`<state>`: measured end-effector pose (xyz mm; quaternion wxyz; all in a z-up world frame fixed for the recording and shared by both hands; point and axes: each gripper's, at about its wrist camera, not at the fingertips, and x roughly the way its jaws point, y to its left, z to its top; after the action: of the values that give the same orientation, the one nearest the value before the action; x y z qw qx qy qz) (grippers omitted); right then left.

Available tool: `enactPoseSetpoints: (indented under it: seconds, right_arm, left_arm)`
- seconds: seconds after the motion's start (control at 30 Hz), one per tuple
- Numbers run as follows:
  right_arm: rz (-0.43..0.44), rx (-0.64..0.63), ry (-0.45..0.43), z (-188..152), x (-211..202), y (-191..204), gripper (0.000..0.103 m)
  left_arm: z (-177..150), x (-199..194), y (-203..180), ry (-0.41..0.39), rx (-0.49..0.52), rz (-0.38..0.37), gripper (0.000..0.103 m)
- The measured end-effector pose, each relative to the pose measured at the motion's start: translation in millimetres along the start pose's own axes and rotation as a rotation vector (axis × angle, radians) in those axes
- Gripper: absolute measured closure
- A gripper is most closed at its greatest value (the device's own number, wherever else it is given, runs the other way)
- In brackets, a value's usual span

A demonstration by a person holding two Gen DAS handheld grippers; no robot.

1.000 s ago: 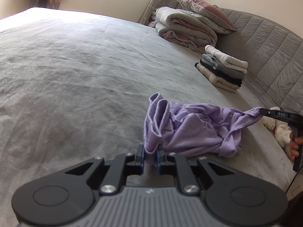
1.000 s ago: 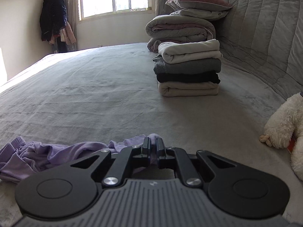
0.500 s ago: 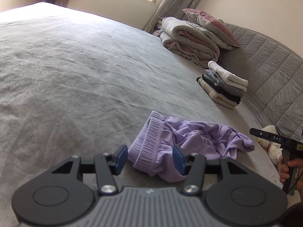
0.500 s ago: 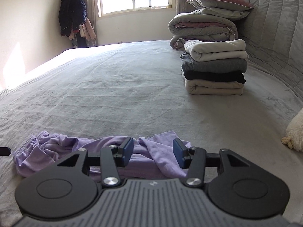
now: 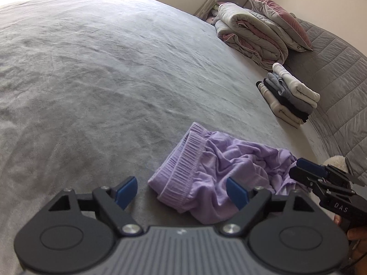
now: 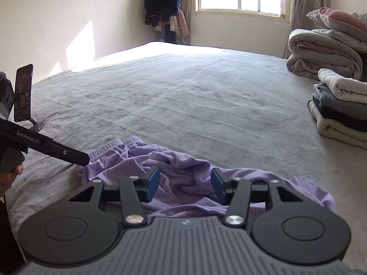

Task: Fold clothes
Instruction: 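Grasp the waistband with the right gripper while the left gripper reaches toward it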

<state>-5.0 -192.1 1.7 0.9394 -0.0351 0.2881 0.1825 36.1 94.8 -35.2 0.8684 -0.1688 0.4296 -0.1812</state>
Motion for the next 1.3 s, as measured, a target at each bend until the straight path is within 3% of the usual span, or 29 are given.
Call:
enactPoseSetpoints:
  seconds: [0.33,0.53,0.67,0.93,1.3]
  right_arm:
    - [0.14,0.006,0.027,8.9,23.4,25.5,0.051]
    - [0.168,-0.003,0.051,10.7,43.3,34.3,0.067]
    - [0.202,0.013,0.086,8.5,52.8,36.3,0.096]
    - [0.36,0.039,0.13,4.5,32.4,42.4,0.099]
    - [0.521,0.002,0.245,-21.8,5.8,63.9,0.099]
  left_arm:
    - [15.8,9.3,0.3,0.012,-0.093,-0.026,0.018]
    - [28.5,23.7,9.7,0.025,-0.216,-0.051,0.02]
    - [33.4,30.8,12.8,0.022,-0.267,-0.042,0.023]
    - [36.0,33.3,11.0,0.022,-0.247,-0.027,0.025]
    - [35.4,31.9,20.4,0.022,-0.237,-0.034,0.037]
